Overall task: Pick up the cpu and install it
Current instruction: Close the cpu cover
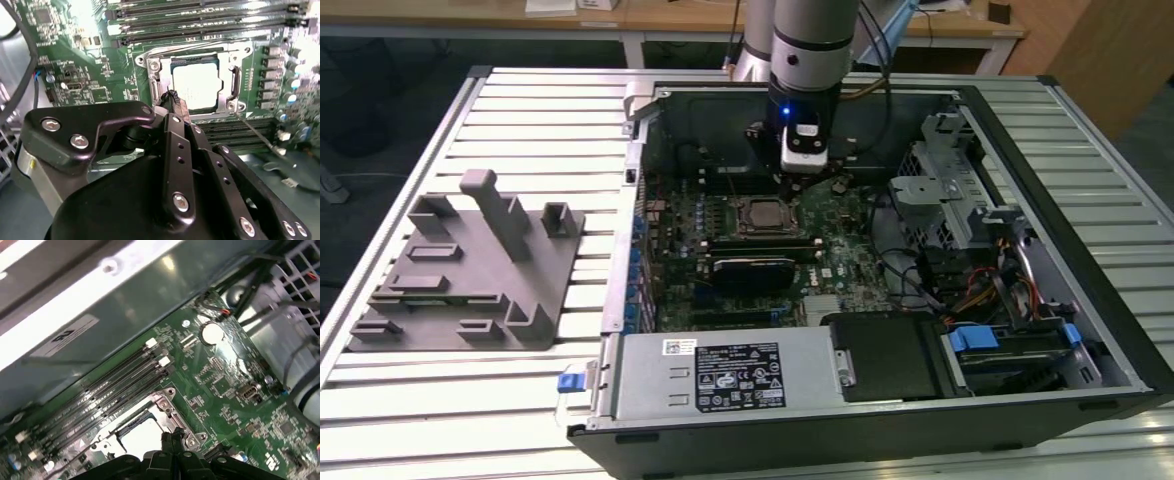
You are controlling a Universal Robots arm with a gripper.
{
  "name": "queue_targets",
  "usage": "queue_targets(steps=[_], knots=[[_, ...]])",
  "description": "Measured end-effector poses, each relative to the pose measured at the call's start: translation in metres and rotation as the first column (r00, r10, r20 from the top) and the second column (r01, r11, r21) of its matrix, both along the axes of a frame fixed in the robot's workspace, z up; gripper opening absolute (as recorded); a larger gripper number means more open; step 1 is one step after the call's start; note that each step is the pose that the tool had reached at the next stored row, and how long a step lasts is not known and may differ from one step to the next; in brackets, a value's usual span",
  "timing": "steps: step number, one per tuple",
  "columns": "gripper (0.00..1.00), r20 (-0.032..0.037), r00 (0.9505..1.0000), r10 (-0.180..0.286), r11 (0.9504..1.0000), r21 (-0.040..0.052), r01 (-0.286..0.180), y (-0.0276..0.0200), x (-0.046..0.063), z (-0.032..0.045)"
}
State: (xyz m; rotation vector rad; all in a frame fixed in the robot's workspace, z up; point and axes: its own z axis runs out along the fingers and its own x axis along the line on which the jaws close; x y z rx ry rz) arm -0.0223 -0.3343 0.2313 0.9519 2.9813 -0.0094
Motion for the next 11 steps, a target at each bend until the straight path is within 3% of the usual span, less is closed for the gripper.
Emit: queue_targets(steps=[5,11], knots=[[0.11,0.0,0.9959,0.091,0.9959,0.0,-0.091,0.0,0.0,-0.0007],[0.11,0.0001,0.9801,0.198,0.9801,0.0,-0.198,0.0,0.0,-0.0017]])
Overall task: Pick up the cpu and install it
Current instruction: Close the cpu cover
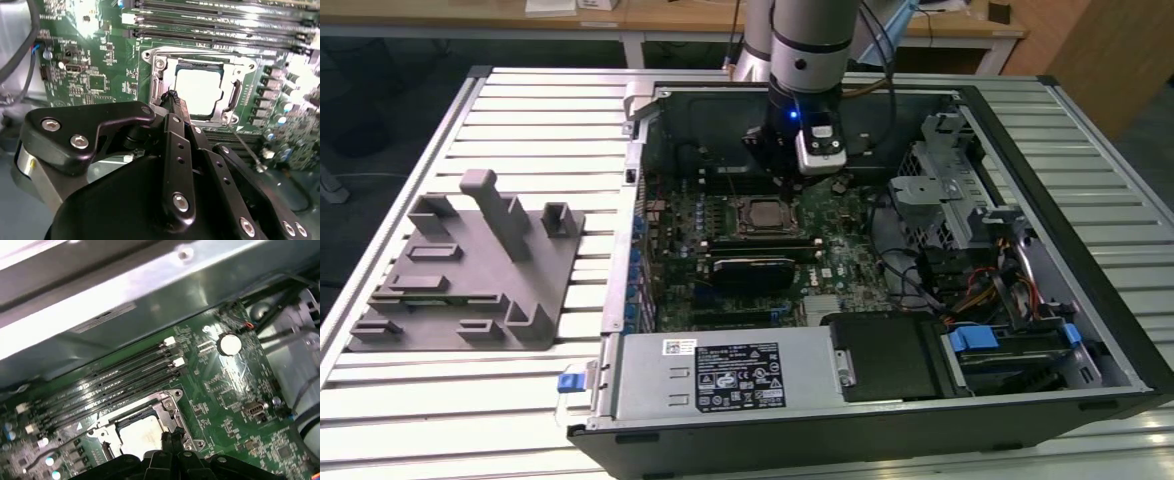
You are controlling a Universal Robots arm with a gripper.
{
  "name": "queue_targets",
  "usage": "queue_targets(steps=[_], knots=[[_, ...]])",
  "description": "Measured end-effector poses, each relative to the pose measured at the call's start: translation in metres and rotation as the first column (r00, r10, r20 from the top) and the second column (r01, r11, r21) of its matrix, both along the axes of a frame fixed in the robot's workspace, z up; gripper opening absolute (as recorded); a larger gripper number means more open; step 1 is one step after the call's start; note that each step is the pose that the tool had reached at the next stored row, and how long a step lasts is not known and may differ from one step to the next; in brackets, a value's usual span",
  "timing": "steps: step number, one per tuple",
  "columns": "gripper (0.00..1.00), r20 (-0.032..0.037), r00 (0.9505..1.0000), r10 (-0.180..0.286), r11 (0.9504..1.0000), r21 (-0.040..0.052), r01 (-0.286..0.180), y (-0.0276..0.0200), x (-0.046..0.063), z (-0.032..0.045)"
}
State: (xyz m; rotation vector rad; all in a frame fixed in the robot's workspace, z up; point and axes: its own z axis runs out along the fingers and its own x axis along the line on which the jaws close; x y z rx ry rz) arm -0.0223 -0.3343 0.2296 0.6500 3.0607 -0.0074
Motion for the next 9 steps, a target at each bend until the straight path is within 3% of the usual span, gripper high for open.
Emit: queue_targets(steps=[5,9], knots=[[0.11,0.0,0.9959,0.091,0.9959,0.0,-0.091,0.0,0.0,-0.0009],[0.11,0.0,0.9865,0.164,0.9865,-0.0001,-0.164,0.0,0.0,-0.0015]])
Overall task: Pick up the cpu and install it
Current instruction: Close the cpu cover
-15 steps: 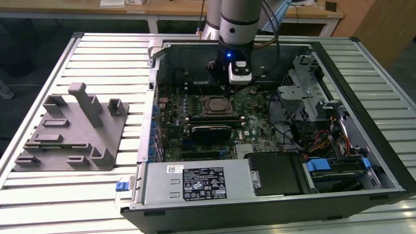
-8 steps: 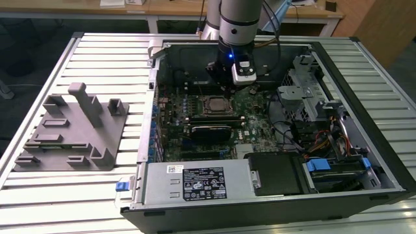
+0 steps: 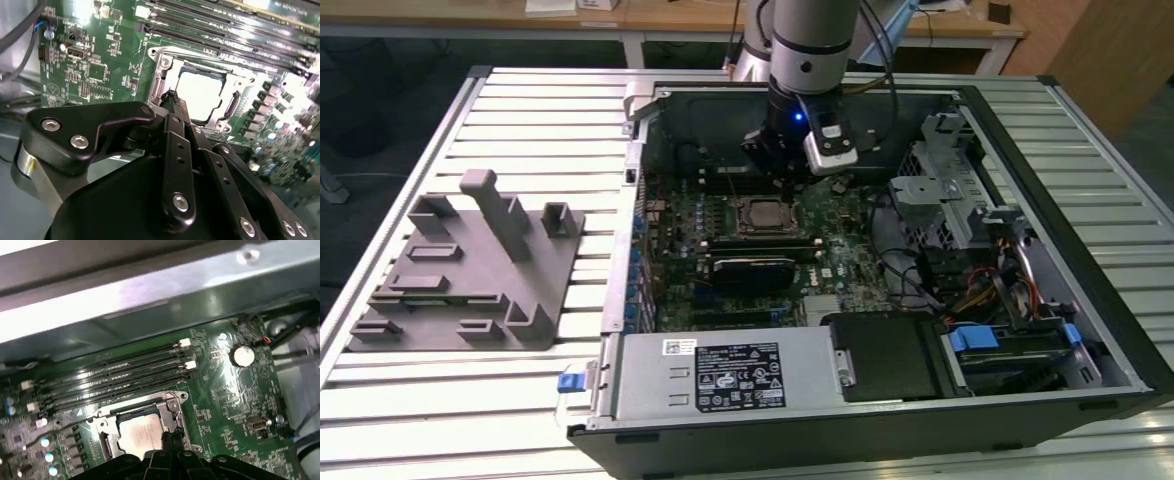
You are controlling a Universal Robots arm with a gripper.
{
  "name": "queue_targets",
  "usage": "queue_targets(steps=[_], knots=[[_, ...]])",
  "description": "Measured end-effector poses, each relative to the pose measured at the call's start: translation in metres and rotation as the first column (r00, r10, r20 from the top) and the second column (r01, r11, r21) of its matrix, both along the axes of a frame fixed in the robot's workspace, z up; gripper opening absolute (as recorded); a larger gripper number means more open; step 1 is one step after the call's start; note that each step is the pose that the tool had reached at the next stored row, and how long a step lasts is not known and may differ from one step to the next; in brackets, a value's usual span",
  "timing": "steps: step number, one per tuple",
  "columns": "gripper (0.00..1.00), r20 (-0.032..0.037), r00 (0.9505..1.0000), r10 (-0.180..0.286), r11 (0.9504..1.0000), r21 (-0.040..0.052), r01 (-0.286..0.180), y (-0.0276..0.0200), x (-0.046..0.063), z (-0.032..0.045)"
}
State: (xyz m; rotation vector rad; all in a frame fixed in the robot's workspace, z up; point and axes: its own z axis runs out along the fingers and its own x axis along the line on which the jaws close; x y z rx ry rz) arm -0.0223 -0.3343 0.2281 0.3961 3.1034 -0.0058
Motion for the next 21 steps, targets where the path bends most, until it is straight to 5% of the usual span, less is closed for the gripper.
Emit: queue_targets(steps=[4,11,21], knots=[[0.11,0.0,0.9974,0.072,0.9974,0.0,-0.072,0.0,0.0,-0.0007],[0.11,0.0001,0.984,0.178,0.984,0.0001,-0.178,-0.0002,-0.0001,-0.0019],[0.11,0.0014,0.9806,0.196,0.9806,0.0071,-0.196,-0.0071,-0.0025,-0.0028]])
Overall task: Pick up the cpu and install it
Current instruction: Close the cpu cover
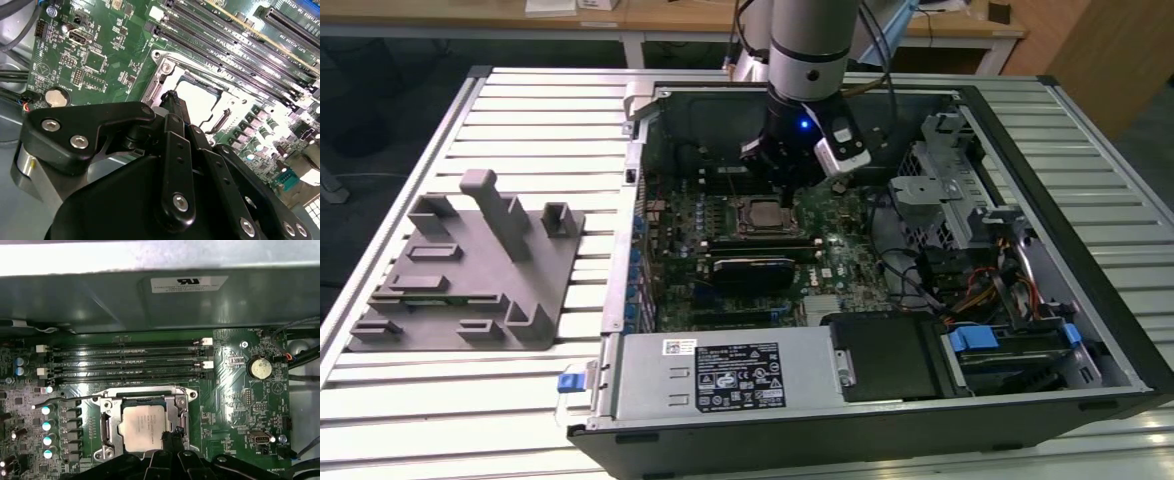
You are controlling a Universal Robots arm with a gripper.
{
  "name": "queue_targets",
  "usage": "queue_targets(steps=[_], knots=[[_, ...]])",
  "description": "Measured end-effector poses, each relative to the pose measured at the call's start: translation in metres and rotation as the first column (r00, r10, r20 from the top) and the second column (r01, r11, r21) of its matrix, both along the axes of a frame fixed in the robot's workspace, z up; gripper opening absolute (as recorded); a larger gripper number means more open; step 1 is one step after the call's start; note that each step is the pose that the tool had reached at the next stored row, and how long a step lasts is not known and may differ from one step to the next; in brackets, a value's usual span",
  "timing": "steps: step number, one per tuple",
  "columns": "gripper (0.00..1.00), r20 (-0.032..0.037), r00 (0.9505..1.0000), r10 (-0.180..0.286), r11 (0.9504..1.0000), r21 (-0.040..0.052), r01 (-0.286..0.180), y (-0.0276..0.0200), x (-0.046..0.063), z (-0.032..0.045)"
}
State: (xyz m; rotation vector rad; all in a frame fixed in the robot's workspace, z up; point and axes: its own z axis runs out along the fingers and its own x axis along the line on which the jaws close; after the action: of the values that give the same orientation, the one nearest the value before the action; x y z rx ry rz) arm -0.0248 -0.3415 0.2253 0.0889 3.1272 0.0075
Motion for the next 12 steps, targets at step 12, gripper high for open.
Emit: queue_targets(steps=[12], knots=[[0.11,-0.0338,0.9994,0.012,0.9998,0.0154,-0.012,-0.0009,-0.0005,-0.0015]])
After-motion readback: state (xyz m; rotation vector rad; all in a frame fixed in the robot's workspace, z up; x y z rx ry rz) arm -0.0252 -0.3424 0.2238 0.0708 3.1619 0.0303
